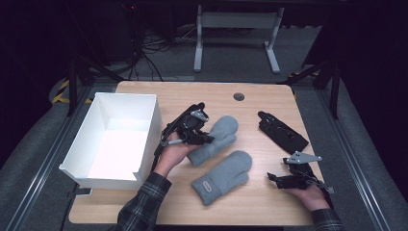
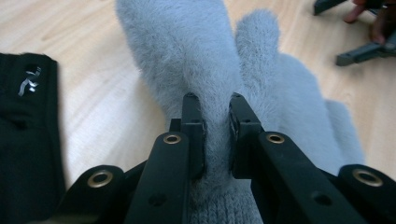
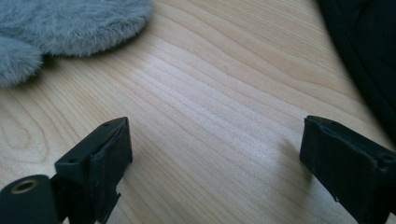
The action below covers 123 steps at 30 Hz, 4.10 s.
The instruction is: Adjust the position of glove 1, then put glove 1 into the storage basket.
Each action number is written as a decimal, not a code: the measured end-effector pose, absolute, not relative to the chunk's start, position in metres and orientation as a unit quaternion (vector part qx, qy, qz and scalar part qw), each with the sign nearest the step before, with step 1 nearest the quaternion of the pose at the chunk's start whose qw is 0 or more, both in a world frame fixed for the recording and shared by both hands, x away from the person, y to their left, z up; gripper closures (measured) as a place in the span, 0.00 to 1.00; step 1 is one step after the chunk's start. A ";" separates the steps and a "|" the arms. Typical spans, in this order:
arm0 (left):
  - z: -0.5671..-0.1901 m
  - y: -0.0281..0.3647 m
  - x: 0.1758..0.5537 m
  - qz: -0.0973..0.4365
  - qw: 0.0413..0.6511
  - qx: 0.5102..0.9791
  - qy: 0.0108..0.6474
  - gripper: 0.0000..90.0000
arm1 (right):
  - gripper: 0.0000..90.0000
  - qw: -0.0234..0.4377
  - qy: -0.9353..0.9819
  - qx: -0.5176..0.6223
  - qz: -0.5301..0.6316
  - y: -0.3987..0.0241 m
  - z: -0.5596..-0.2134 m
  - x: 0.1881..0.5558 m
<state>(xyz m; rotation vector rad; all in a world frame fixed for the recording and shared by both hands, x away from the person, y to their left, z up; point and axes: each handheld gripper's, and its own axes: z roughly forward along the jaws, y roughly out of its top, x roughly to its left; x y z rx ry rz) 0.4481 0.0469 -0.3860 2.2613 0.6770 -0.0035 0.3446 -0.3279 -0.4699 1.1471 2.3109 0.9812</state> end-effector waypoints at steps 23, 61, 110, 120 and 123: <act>-0.388 0.029 0.378 -0.041 0.378 0.897 0.226 0.89 | 0.11 0.190 0.822 0.408 0.349 -0.328 -0.470 0.345; -0.393 -0.008 0.401 -0.019 0.370 0.906 0.204 0.21 | 0.11 0.190 0.822 0.408 0.349 -0.328 -0.470 0.345; -0.452 -0.003 0.413 -0.159 0.347 0.903 0.198 0.74 | 0.11 0.189 0.822 0.409 0.349 -0.327 -0.470 0.346; -0.441 0.000 0.410 -0.154 0.360 0.899 0.194 0.79 | 0.11 0.189 0.822 0.409 0.349 -0.327 -0.470 0.346; -0.435 0.003 0.409 -0.145 0.366 0.898 0.195 0.79 | 0.11 0.189 0.822 0.409 0.349 -0.327 -0.470 0.346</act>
